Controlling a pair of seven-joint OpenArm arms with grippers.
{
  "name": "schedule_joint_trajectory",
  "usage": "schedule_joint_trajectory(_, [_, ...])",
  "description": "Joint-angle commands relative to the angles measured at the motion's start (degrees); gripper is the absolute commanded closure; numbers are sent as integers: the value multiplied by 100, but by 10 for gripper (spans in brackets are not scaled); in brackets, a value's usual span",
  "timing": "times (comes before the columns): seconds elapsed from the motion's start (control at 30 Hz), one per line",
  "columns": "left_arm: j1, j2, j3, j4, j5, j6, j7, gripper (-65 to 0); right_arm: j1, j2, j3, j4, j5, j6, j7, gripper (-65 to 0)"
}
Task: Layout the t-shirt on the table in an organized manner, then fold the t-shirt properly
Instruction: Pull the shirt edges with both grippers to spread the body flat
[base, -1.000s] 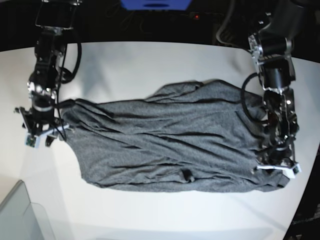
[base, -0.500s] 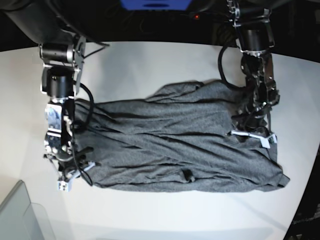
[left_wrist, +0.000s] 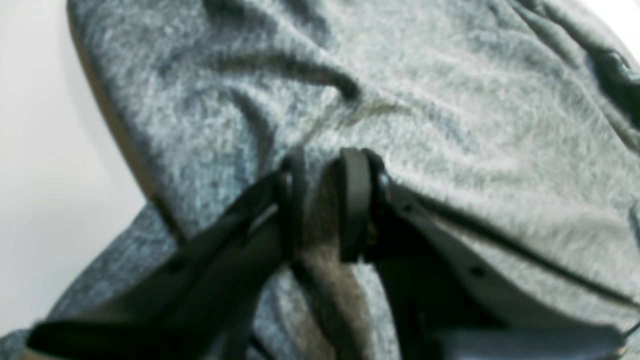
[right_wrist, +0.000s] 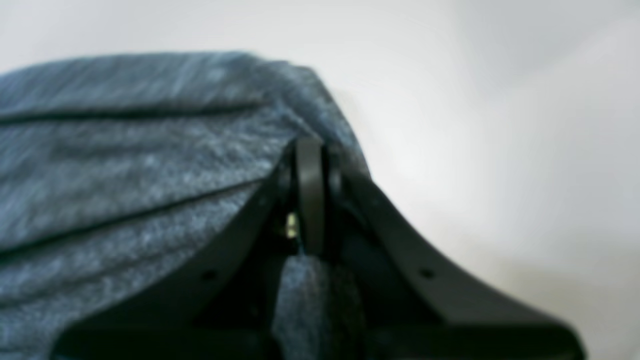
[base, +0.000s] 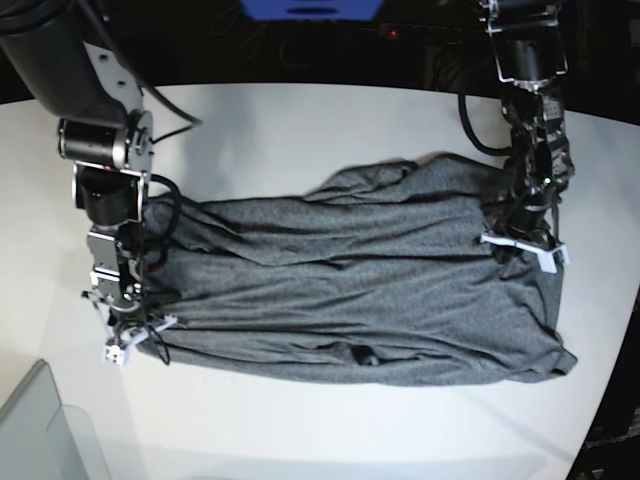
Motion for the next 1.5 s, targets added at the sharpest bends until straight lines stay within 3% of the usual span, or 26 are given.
schedule_joint_trajectory(0.0, [258, -13, -29, -34, 158, 235, 591, -128, -73, 143, 21, 19, -10, -218, -183, 0])
schedule_joint_trajectory(0.07, [495, -13, -29, 124, 132, 235, 591, -128, -231, 257, 21, 28, -1, -490, -183, 0])
schedule_joint_trajectory(0.23, [873, -22, -38, 678, 132, 235, 583, -128, -732, 371, 30, 248, 8, -543, -166, 0])
schedule_joint_trajectory(0.53, [1040, 31, -38, 2278, 132, 244, 600, -128, -2227, 151, 30, 3720, 8, -543, -175, 0])
schedule_joint_trajectory(0.8, [855, -22, -47, 2990, 167, 270, 556, -128, -2306, 169, 30, 4301, 8, -543, -183, 0])
schedule_joint_trajectory(1.03, [-938, 40, 6, 458, 185, 244, 539, -129, -1752, 90, -23, 3474, 8, -543, -183, 0])
schedule_joint_trajectory(1.2, [-2037, -110, 6, -1449, 185, 235, 530, -129, -1198, 107, -32, 2507, 8, -543, -183, 0])
schedule_joint_trajectory(1.47, [-1923, -409, 6, -2074, 194, 235, 152, -129, -1110, 266, 12, 1751, -1, -543, -139, 0])
